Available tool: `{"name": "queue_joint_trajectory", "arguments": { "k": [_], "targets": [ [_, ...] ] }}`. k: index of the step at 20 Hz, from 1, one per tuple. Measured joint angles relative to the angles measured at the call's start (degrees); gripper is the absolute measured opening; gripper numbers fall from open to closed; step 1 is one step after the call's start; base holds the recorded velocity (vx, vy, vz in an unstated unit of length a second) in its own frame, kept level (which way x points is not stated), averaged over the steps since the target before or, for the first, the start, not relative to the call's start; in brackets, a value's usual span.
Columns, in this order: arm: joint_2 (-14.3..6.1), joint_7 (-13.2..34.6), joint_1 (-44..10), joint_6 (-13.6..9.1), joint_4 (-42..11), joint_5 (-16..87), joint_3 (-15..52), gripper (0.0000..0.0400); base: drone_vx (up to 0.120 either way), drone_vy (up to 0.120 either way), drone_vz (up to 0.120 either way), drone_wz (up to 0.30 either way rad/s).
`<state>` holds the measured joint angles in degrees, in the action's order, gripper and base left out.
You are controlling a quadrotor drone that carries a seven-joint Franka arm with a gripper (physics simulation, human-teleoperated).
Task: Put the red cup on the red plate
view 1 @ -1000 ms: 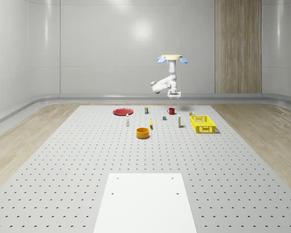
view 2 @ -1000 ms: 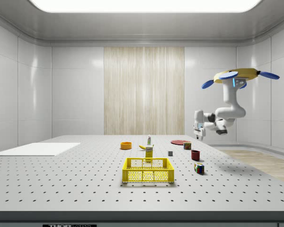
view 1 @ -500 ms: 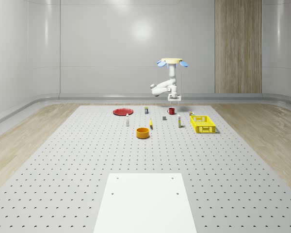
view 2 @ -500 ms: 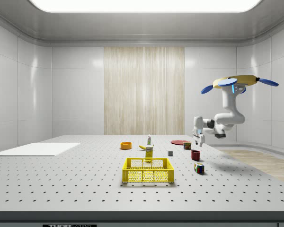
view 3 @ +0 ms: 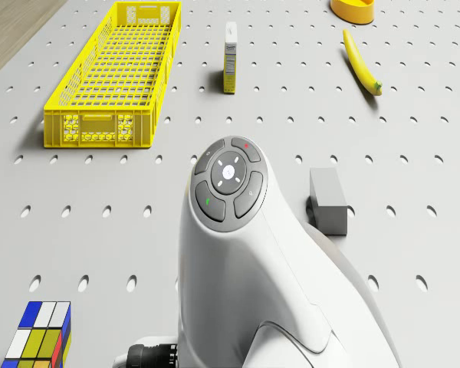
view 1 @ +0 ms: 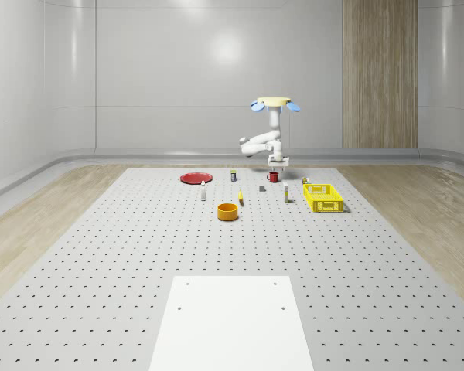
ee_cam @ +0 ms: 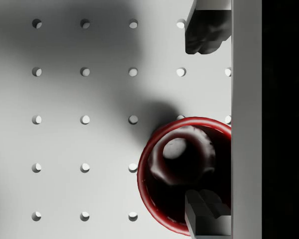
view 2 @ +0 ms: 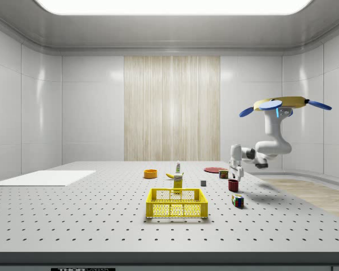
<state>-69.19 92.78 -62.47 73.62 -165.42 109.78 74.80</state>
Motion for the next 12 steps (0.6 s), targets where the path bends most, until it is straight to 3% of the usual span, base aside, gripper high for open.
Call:
{"name": "queue_joint_trajectory", "arguments": {
  "k": [5, 12],
  "targets": [
    [-1.8, -0.1, 0.0, 2.4, 0.4, 1.5, -1.9, 0.0400, 0.000, 0.000, 0.000, 0.000],
    [-2.9, 0.4, -2.4, 4.2, 2.5, 1.7, -2.0, 0.0400, 0.000, 0.000, 0.000, 0.000]
  ]
}}
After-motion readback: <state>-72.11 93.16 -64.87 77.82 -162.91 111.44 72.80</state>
